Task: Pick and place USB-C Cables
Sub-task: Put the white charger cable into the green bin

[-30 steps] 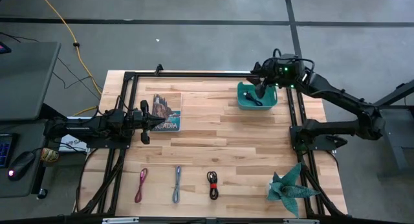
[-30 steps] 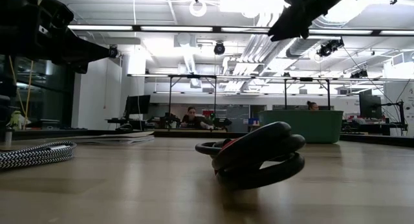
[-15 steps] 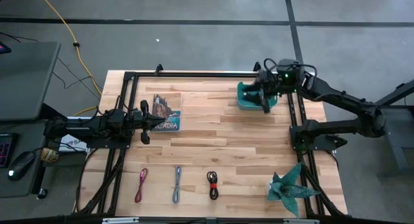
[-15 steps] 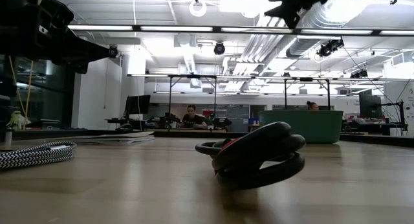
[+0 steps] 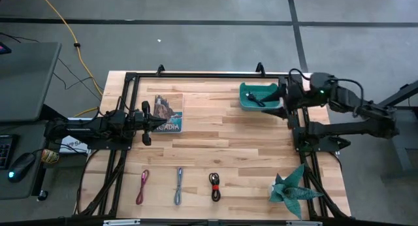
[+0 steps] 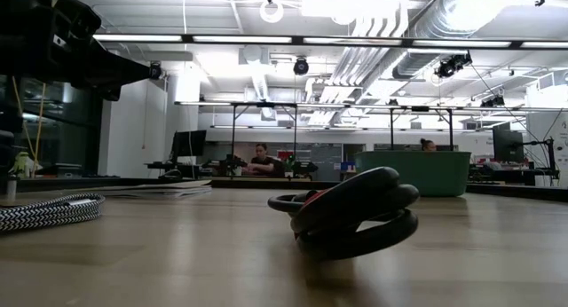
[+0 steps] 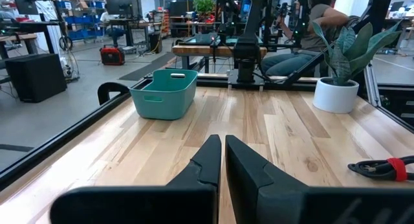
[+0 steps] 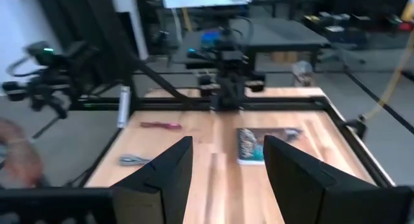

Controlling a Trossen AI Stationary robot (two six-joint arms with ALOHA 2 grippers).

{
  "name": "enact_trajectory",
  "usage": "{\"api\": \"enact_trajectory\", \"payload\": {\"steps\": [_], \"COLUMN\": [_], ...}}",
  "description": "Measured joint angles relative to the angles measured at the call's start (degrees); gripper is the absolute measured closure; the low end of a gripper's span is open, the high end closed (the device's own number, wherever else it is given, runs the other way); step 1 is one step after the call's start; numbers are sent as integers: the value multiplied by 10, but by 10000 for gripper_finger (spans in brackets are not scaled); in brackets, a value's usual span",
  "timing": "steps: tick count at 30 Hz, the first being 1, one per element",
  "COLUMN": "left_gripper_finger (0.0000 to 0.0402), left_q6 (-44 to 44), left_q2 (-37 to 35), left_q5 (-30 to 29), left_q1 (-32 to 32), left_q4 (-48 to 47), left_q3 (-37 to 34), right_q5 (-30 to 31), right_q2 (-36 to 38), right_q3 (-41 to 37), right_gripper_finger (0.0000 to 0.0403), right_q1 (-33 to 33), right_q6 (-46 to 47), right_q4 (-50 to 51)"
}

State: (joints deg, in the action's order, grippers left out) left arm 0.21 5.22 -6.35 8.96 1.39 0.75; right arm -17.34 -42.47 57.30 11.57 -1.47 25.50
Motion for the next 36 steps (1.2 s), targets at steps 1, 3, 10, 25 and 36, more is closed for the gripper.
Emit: {"api": "enact_trajectory", "payload": {"steps": [1, 3, 10, 25, 36], "left_gripper_finger": [396, 397, 396, 396, 396], "left_q6": [0, 0, 0, 0, 0], "left_q2": [0, 0, 0, 0, 0], "left_q5": [0, 0, 0, 0, 0], "left_q1": [0, 0, 0, 0, 0], "left_q4": [0, 0, 0, 0, 0], "left_q3": [0, 0, 0, 0, 0], "right_q5": [0, 6, 46, 173, 172], "right_q2": [5, 11, 31, 134, 128], "right_q3": [0, 0, -108, -177, -178], "right_gripper_finger": [221, 221, 221, 221, 222], "right_q1": [-10, -32, -94, -94, -94], "right_q6": [0, -3, -15, -10, -9], "right_q4": [0, 0, -120, -188, -176]}}
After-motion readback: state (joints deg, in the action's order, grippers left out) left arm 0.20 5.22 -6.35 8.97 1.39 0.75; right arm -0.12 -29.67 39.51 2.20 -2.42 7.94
